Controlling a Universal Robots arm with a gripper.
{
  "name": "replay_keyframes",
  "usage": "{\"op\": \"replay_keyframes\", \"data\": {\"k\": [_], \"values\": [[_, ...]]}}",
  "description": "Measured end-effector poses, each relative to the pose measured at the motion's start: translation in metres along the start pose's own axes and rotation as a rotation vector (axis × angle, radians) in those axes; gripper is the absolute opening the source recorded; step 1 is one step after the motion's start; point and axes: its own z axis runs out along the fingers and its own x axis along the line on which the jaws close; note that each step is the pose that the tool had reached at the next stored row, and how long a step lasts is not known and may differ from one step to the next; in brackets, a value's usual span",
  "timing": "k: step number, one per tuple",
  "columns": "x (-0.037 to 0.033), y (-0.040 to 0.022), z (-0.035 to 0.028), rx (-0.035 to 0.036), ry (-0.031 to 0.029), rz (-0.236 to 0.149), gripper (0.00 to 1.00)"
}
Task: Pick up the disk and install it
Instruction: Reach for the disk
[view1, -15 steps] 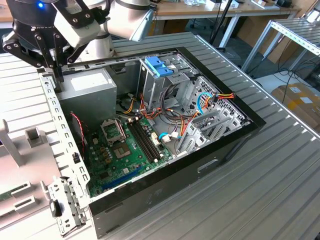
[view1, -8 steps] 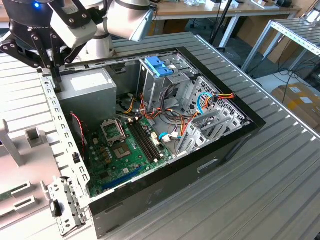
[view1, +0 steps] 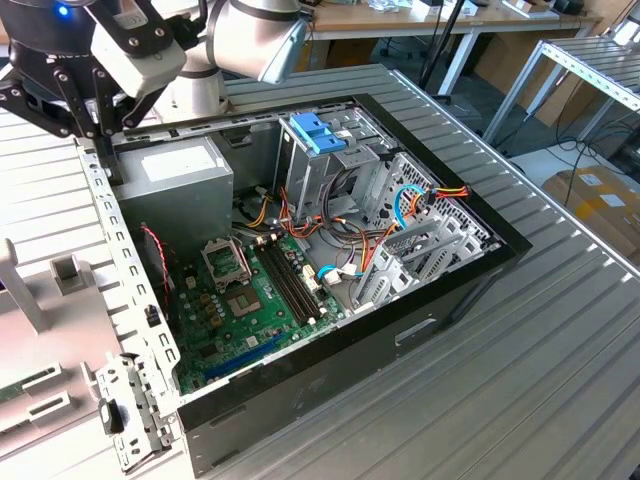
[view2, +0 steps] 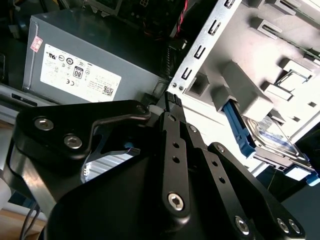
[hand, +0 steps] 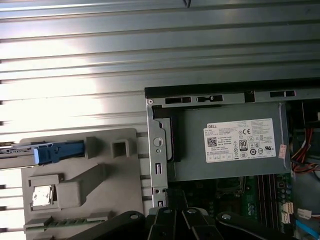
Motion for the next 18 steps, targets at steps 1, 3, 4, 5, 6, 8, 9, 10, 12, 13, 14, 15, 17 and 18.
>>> {"op": "replay_keyframes", "data": {"k": [1,3,4,5,6,8,9,10,12,13,14,15,17,18], "values": [[0.0008,-0.0001,0.0,0.0,0.0,0.0,0.11],[0.0027,-0.0002,-0.0001,0.0,0.0,0.0,0.11],[0.0036,-0.0003,-0.0001,0.0,0.0,0.0,0.11],[0.0042,-0.0003,-0.0001,0.0001,0.0001,0.0,0.11],[0.0051,-0.0004,-0.0001,0.0,0.0,0.0,0.11],[0.0067,-0.0005,-0.0001,0.0,0.0,0.0,0.11],[0.0073,-0.0006,-0.0001,0.0,0.0,0.0,0.11],[0.0079,-0.0006,-0.0002,0.0,0.0,0.0,0.11],[0.0091,-0.0007,-0.0002,0.0,0.0,0.0,0.11],[0.0099,-0.0007,-0.0002,0.0,0.0,0.0,0.11],[0.0105,-0.0008,-0.0002,0.0001,0.0001,0.0,0.11],[0.011,-0.0008,-0.0002,0.0,0.0,0.0,0.11],[0.0131,-0.001,-0.0002,0.0,0.0,0.0,0.11],[0.0143,-0.0011,-0.0003,0.0,0.0,0.0,0.11]]}}
